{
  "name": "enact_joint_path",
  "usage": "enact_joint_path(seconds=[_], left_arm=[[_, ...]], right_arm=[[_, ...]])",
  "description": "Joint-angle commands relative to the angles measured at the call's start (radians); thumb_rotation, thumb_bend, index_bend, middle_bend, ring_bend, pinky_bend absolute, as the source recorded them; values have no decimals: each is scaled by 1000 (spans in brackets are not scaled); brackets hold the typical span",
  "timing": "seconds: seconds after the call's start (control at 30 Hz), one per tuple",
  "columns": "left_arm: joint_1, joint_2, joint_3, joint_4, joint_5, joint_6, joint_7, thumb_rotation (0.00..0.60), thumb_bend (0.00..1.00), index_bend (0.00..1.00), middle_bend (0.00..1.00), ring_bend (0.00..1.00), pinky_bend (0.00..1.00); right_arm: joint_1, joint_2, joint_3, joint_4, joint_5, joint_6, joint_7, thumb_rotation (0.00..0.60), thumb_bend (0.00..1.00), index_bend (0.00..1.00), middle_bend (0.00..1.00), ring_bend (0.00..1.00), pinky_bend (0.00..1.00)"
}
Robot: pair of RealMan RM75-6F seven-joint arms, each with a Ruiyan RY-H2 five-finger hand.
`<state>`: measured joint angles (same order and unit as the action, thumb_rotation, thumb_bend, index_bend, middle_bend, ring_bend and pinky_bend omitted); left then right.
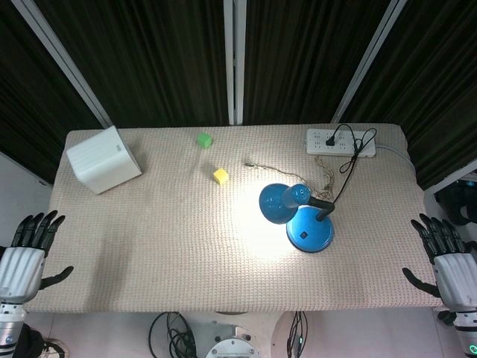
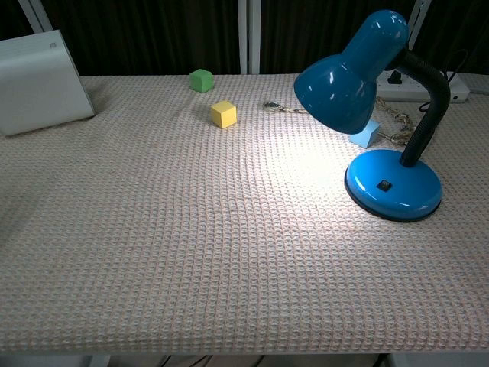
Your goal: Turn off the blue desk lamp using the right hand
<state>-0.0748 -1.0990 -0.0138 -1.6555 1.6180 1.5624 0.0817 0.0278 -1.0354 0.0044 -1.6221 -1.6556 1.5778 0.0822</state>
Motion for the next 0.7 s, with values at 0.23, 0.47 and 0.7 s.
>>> enact_joint_path(seconds=[0.23,0.47,0.7], left_arm=[[3,-2,3,2,0,1,-2,600,102,78,0,0,19],[2,0,2,2,1,1,-1,600,102,78,0,0,19],[-1,-6,2,9,-4,-7,-12,600,101,78,0,0,19]], right_arm=[[-2,3,-2,-4,-10,8,-3,600,148,0,0,0,0],[-2,3,-5,-5,-14,8,-4,600,148,0,0,0,0],[5,1,-7,-9,-11,-13,-18,600,149,0,19,25,57]])
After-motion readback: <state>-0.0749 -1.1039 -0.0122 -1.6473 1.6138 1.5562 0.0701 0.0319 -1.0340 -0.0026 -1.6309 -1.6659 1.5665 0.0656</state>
